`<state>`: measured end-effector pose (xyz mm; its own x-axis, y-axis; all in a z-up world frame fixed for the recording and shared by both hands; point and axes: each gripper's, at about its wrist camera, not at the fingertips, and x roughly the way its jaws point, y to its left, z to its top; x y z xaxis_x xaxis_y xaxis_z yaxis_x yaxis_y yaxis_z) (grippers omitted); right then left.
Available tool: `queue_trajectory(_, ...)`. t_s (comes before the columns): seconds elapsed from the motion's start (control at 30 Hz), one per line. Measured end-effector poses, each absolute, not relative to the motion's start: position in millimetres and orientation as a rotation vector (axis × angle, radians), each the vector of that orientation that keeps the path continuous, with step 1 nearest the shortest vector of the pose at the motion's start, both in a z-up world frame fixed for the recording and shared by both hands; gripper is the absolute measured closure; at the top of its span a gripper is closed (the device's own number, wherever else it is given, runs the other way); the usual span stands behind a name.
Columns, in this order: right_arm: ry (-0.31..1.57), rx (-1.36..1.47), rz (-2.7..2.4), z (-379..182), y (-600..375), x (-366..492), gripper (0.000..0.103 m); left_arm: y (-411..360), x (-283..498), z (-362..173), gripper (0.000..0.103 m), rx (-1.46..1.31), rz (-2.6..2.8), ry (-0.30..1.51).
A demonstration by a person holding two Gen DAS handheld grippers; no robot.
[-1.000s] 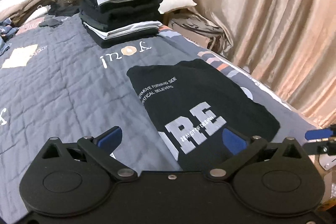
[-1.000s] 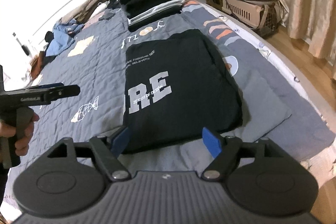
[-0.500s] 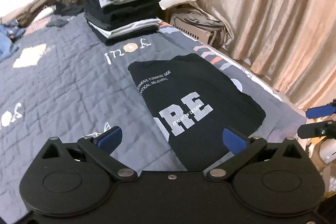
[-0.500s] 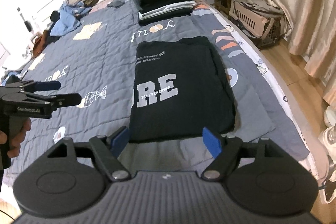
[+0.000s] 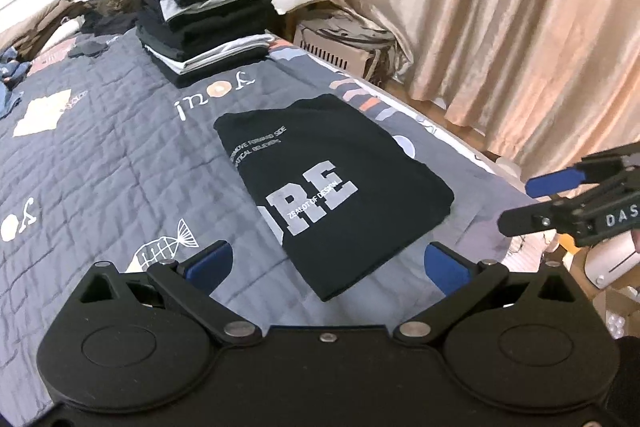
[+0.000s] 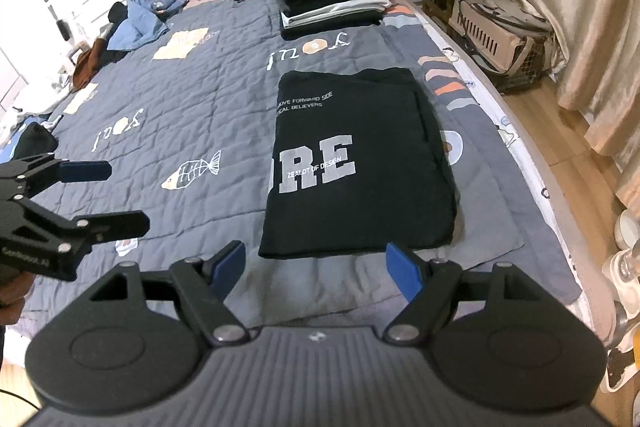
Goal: Fold clothes
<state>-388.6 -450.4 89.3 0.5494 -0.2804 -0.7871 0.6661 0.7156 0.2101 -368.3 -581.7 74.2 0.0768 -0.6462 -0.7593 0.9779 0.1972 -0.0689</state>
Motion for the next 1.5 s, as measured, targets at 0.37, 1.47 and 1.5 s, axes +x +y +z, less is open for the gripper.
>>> queue_trajectory(0.37,0.833,0.498,-0.579,106.6,-433.8,-387.6,0.026,-582.0,-371.6,85.4,0.0,0.55,-1.295,0.736)
queue_trajectory(1.47,0.84,0.503,-0.554,116.8,-405.9,-378.2,0.008,-580.1,-372.0,85.7,0.0,0.56,-1.288,0.699)
queue_trajectory(1.5,0.842,0.503,-0.554,116.5,-405.6,-378.0,0.008,-580.0,-372.1,85.8,0.0,0.56,-1.288,0.696)
